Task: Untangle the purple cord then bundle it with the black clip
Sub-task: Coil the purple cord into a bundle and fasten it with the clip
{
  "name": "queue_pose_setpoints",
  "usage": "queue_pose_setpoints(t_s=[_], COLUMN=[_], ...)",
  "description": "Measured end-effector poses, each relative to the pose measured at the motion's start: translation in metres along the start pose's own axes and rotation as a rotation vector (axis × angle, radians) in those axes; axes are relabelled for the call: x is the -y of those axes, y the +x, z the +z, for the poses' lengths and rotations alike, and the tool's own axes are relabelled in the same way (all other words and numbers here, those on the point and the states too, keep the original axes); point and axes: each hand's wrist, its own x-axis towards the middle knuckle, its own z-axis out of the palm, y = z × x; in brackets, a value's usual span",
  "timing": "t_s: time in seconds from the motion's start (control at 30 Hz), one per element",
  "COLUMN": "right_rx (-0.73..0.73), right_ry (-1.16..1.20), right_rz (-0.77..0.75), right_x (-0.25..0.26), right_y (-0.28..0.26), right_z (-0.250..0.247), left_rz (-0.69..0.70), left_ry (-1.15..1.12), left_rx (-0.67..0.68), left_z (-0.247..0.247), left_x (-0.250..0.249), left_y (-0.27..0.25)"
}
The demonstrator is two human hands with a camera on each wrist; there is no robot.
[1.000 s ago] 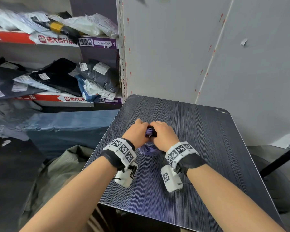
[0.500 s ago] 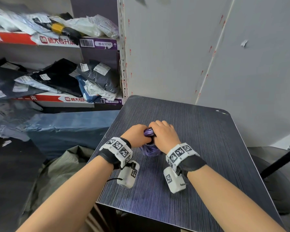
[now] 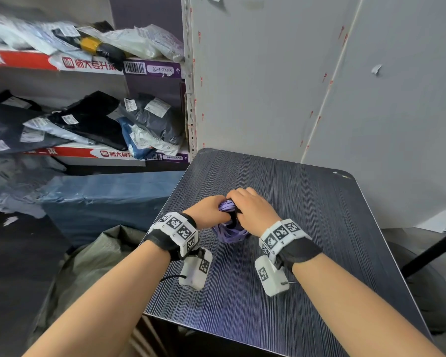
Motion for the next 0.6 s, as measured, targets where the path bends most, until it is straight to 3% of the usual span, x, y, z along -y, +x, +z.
queue_pose_setpoints(t_s=[0.33, 0.6], right_rx=[-0.018, 0.026], right_ry=[-0.024, 0.031], right_rz=[-0.013, 0.000], right_x=[-0.0021, -0.0054], right_y=[-0.0018, -0.0018], right_z=[0.0015, 0.0022], left_rz=[0.008, 0.060], left_ry=[-0.055, -0.032], left_rx=[0.100, 0.066], left_z=[-0.0020, 0.0042], left_x=[0.0053, 0.0088], left_y=[-0.0023, -0.0026])
